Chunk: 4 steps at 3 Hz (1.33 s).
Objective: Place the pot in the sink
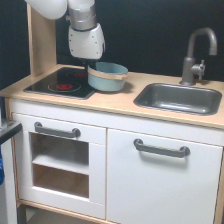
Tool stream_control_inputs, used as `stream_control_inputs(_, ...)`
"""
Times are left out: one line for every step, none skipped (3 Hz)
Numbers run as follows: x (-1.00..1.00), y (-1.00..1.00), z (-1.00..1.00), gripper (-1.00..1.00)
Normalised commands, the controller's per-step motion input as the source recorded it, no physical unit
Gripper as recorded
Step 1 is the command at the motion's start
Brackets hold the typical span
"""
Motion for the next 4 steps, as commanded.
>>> stream_control_inputs(0.55, 0.0, 0.4, -1.0)
stream_control_inputs(0.73, 0.04, 0.28, -1.0)
stream_control_inputs(0.8, -0.04, 0.04, -1.0)
stream_control_inputs(0.92, -0.17, 0.2, -1.0)
